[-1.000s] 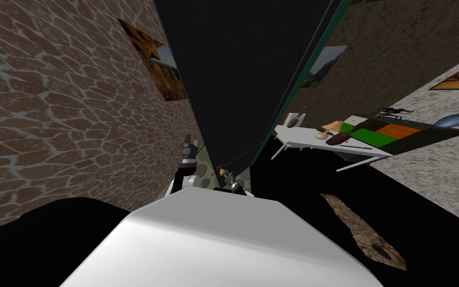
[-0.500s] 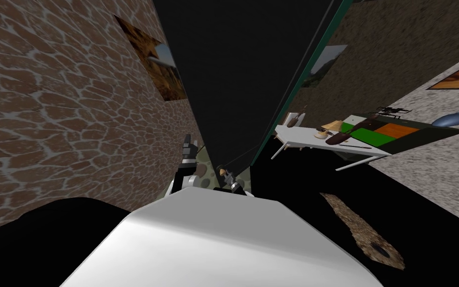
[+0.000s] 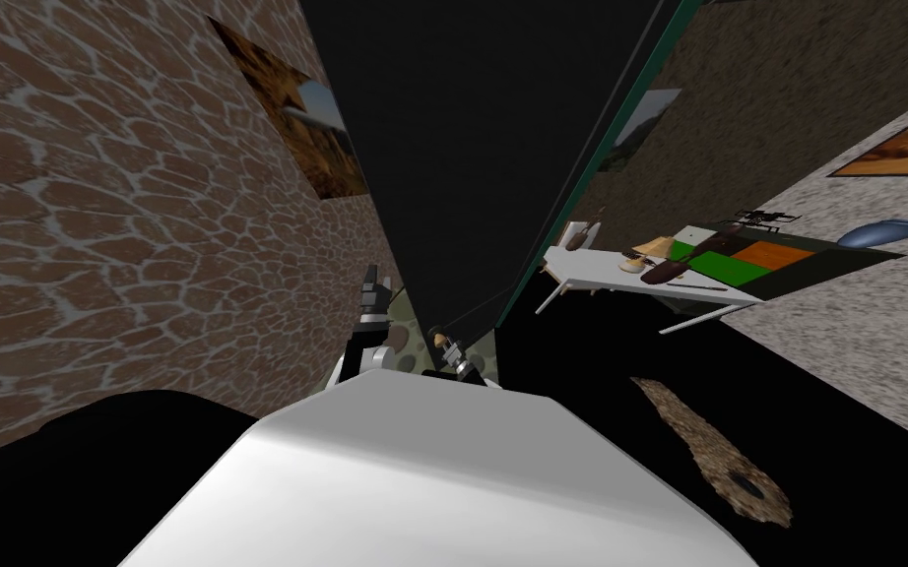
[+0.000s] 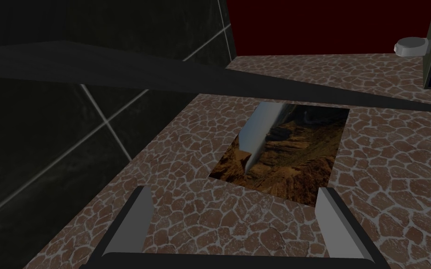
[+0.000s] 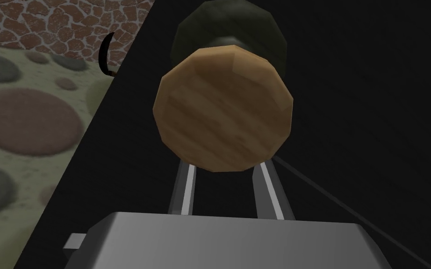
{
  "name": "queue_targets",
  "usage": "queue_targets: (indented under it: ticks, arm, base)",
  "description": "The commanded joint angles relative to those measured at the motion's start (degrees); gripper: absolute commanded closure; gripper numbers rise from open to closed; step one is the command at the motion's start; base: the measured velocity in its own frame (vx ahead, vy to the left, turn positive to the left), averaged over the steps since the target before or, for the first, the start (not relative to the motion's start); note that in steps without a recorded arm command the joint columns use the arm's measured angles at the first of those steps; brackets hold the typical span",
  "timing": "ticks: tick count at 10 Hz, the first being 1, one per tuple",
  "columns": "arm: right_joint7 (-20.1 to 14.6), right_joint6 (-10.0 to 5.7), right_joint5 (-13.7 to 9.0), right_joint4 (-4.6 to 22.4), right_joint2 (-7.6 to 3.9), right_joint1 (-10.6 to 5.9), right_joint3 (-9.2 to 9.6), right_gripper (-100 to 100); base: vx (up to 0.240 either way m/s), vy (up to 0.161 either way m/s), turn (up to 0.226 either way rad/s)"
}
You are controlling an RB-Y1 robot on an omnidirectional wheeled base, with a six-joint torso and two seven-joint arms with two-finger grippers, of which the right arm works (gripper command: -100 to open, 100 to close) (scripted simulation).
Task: Push the door open
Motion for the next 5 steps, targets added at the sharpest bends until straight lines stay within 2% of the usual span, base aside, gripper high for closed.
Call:
queue_targets:
  ticks: [1,4,5]
  arm:
    - [-1.25,-2.14,0.14,0.14,1.4,-1.1,0.09,100]
    - [-1.25,-2.14,0.14,0.92,1.4,-1.1,0.09,100]
    - [-1.25,-2.14,0.14,0.14,1.4,-1.1,0.09,100]
  base:
    - [0.012,0.005,-0.015]
    - [0.0,-0.002,0.004]
    - [0.0,-0.005,-0.021]
